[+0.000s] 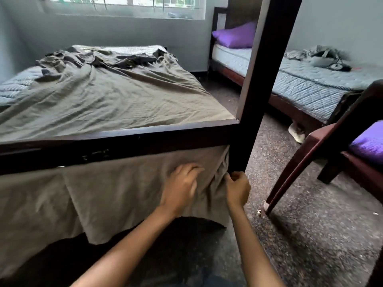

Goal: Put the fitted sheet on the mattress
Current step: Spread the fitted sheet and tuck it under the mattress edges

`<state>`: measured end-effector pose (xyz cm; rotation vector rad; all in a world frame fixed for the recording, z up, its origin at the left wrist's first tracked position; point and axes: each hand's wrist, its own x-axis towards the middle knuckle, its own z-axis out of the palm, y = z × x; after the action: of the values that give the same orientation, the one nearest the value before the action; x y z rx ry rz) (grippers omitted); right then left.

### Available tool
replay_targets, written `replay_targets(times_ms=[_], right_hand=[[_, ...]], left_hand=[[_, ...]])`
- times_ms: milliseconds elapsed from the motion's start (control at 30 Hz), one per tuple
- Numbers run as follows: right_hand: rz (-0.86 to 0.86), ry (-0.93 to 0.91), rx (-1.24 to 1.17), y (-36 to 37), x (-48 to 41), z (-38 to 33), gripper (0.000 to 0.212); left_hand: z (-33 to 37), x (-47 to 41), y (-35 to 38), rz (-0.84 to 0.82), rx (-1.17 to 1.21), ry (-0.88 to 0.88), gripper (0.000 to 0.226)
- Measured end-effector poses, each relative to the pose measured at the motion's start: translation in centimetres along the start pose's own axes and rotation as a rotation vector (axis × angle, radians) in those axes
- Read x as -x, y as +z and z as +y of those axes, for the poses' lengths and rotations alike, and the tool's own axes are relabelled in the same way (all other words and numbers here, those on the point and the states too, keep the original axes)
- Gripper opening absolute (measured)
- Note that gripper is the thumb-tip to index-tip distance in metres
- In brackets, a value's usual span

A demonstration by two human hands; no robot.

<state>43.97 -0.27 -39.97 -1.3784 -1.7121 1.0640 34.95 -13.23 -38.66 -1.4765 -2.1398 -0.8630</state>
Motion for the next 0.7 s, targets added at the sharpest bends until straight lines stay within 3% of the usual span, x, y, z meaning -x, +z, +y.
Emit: replay_targets(times_ms=[167, 267, 367, 467, 567, 633, 700], right_hand=[[0.02, -0.192, 0.424, 0.1, 0.8, 2.3, 0.015], [-0.127, -0.157, 0.617, 0.5, 1.2, 4.7, 0.023], [-0.183, -0.124, 0.644, 1.3, 1.0, 5.2, 0.024], [-0.024, -0.108, 0.446, 1.2, 1.2, 4.6, 0.021], [0.185, -0.348, 0.188, 0.5, 2.0, 2.5, 0.033], [0.129, -0.447, 0.214, 0.8, 1.5, 1.1, 0.034], [0.051, -0.434, 0.335, 1.4, 0.6, 1.0, 0.025]], left_hand=[[3.6, -1.5, 1.9, -0.192, 0.025, 0.057, 0.047], [4.0, -1.7, 3.0, -0.409, -0.051, -0.043, 0.057], [3.3, -2.2, 3.5, -0.553, -0.16, -0.082, 0.058], [2.9, -2.2, 3.9, -0.444, -0.053, -0.132, 0.039], [2.3, -2.2, 3.8, -0.254, 0.008, -0.252, 0.024], [2.1, -2.1, 3.8, -0.247, 0.038, -0.278, 0.022], [2.1, -1.8, 3.6, -0.26, 0.046, -0.264, 0.022]])
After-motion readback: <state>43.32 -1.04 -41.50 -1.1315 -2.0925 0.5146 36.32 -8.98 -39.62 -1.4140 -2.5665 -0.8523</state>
